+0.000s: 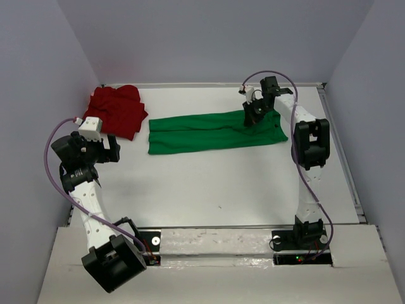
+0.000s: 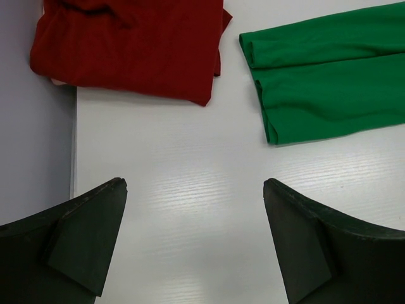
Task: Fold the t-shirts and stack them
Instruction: Fold the other side of the tshirt into a rectangle
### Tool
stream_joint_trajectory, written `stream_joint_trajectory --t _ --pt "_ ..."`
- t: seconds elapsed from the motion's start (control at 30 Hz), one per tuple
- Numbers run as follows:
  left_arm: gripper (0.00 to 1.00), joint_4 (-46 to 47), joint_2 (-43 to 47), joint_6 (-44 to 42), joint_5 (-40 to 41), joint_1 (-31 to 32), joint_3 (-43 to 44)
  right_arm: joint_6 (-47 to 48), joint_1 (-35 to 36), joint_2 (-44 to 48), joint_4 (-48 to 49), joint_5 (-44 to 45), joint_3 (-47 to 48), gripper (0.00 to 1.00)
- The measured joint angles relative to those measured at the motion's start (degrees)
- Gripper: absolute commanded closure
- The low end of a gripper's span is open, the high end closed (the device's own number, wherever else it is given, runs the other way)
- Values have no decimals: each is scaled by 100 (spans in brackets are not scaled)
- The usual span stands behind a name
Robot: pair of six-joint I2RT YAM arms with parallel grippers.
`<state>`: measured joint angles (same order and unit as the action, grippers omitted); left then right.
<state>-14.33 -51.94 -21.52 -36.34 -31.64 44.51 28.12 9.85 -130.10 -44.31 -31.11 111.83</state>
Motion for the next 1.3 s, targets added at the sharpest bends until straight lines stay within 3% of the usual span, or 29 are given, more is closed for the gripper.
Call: stream_joint_trajectory --t 1.13,1.17,1.2,1.3 --pt "1 11 -72 70 -256 0 0 317 544 118 -918 -577 -393 100" --pt "1 13 -85 70 -260 0 0 319 557 118 -927 -577 -393 97" --pt "1 13 -101 70 -264 0 0 321 568 118 -929 -575 -393 85" --pt "1 15 -125 70 -269 0 0 363 601 118 -955 -542 -393 71"
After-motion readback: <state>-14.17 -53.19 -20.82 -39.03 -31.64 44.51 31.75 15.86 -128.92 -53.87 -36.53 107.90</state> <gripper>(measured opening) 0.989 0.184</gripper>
